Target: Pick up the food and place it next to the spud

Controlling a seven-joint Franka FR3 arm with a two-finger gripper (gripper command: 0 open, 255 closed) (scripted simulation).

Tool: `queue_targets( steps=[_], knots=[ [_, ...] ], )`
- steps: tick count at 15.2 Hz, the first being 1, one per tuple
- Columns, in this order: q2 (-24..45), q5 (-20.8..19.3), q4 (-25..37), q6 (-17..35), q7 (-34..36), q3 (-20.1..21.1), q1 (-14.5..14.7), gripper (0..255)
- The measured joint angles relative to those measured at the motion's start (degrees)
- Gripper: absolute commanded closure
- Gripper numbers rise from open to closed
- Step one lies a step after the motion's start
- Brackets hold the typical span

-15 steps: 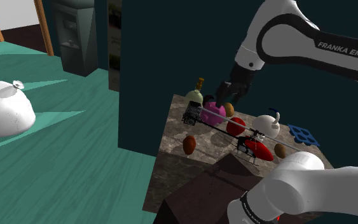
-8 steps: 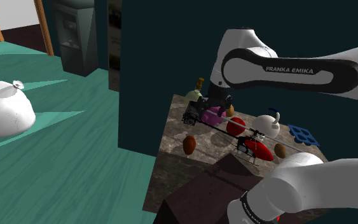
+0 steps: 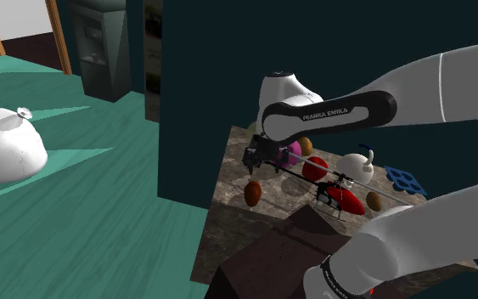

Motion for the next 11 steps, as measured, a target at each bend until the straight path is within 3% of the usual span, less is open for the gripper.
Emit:
queue_targets(
  steps=[4,9,11],
  knots=[
    [10.2,-4.3,1.5,5.4,10.0,2.2,-2.3,0],
    [22.9,-11.4,4.7,10.2,22.8,2.3,-3.8,0],
    [25.0,-13.0,4.7,11.6,24.7,1.7,-4.1,0]
  ],
)
